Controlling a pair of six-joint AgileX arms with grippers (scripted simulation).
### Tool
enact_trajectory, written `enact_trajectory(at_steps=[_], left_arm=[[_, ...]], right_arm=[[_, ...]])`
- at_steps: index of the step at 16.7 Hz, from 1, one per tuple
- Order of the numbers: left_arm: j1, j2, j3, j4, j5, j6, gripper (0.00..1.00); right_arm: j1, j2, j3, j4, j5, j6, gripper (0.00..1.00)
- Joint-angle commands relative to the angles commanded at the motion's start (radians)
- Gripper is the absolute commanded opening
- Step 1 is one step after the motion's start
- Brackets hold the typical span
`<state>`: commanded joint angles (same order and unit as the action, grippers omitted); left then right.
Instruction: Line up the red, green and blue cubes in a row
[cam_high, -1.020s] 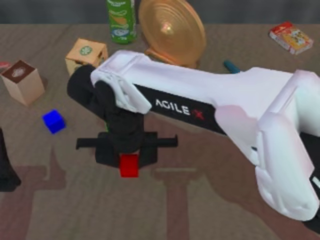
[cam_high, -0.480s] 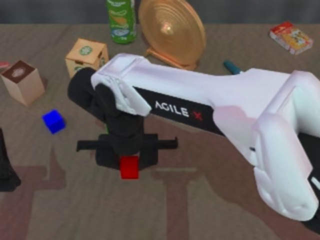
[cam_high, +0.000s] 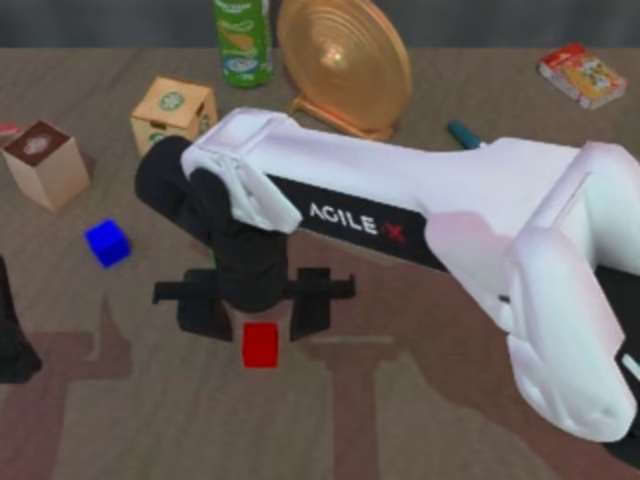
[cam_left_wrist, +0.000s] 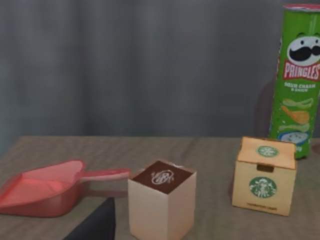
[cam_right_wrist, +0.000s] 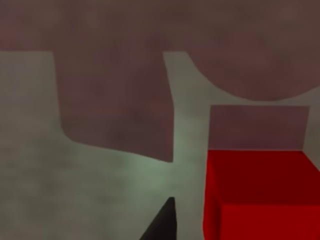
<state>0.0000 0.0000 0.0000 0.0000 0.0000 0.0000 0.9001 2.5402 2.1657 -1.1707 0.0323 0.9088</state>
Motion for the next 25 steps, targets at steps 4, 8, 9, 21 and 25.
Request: enact_trajectory(at_steps=[4,8,9,21,25], left_arm=[[0.0,0.0,0.0,0.0,0.0,0.0,1.0],[0.0,0.0,0.0,0.0,0.0,0.0,1.0],[0.0,0.0,0.0,0.0,0.0,0.0,1.0],[0.0,0.0,0.0,0.0,0.0,0.0,1.0],[-0.002,0.008,0.008,-0.005,0.0,0.004,1.0]], right_arm=[[0.0,0.0,0.0,0.0,0.0,0.0,1.0],[0.0,0.0,0.0,0.0,0.0,0.0,1.0],[0.0,0.0,0.0,0.0,0.0,0.0,1.0],[0.009,-0.013,0.254,-0.266,0.0,0.002,1.0],[0.0,-0.02,0.244,-0.259,0.003,-0.003,1.0]])
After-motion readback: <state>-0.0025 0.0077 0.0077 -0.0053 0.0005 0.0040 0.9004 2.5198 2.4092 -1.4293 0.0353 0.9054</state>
